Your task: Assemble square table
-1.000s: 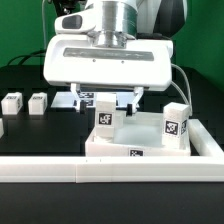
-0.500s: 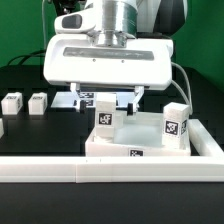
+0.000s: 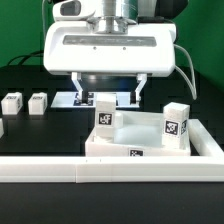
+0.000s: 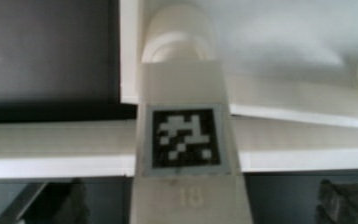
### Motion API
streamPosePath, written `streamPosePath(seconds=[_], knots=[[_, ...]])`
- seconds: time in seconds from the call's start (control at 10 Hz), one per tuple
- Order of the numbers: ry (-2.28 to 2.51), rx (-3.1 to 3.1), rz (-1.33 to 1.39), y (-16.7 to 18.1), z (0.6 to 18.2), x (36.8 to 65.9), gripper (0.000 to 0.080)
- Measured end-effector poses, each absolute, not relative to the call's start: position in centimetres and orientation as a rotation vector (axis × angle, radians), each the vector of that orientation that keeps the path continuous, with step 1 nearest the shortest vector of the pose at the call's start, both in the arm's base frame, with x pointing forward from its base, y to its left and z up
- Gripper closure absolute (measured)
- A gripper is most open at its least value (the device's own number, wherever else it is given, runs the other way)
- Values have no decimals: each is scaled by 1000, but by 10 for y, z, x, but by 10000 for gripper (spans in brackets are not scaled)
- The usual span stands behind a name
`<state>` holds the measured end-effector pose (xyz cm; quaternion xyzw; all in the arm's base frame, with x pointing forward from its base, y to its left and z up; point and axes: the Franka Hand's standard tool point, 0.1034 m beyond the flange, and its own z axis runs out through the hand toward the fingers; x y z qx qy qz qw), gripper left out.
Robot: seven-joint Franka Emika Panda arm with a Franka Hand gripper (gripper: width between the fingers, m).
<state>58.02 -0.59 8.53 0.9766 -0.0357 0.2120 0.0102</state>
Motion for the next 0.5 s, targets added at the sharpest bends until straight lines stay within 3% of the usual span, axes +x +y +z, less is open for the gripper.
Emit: streamPosePath(seconds=[0.5], knots=[[-121,3198,129,-11,84,591,150]])
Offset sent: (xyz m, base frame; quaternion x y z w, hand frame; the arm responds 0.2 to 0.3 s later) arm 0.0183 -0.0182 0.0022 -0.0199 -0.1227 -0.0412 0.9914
